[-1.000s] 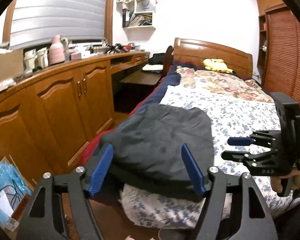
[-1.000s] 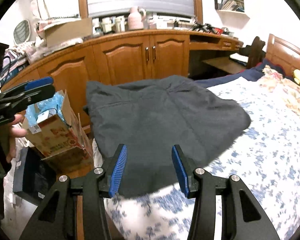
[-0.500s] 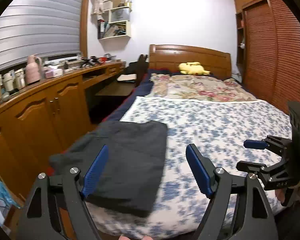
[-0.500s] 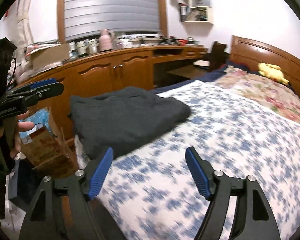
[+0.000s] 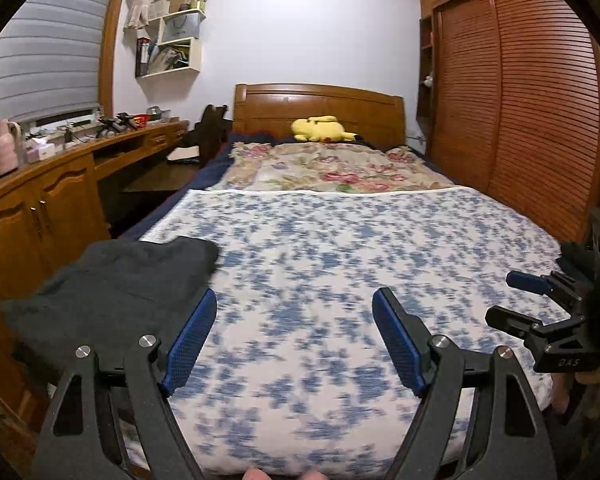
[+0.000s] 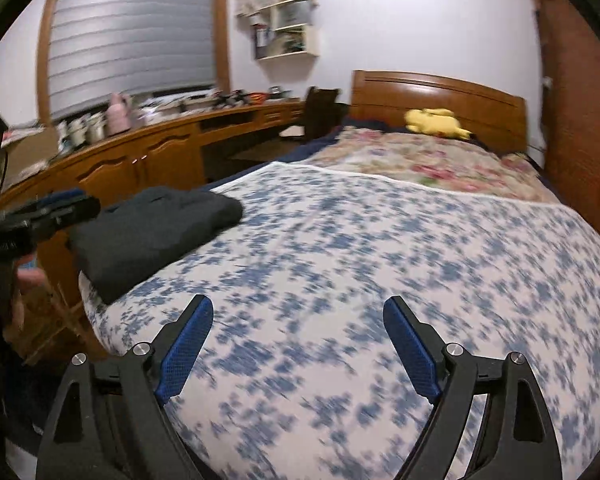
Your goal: Fold large clothes
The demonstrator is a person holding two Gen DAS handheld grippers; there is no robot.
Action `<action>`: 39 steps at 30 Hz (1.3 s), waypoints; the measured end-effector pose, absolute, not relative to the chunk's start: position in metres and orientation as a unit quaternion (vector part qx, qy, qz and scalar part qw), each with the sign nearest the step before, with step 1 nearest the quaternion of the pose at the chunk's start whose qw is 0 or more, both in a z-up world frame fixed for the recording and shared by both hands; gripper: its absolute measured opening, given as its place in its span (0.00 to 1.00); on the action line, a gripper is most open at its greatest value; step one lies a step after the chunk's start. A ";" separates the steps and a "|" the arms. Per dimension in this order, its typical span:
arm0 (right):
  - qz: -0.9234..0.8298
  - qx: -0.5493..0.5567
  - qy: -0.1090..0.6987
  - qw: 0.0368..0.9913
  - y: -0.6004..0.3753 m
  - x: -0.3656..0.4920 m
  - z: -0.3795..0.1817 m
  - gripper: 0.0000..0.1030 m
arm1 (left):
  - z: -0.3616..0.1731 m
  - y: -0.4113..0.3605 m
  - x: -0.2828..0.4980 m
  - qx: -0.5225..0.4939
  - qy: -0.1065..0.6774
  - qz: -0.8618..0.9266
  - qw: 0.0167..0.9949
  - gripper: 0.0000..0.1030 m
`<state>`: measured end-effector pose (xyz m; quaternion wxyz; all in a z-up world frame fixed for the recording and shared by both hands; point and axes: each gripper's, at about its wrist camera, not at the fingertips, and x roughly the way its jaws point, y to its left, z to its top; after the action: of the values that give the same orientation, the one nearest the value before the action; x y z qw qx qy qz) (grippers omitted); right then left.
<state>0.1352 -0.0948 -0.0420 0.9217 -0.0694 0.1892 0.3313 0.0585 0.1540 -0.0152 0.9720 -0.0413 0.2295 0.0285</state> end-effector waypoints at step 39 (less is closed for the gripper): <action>0.182 0.016 0.131 0.974 -0.187 0.025 -0.006 0.85 | 0.024 0.010 0.024 -0.015 0.190 -0.010 0.982 0.78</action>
<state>0.0254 -0.1874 -0.0055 0.9743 0.0164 0.1309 0.1824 0.0243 0.0103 0.0237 0.9817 -0.0153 0.1895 -0.0096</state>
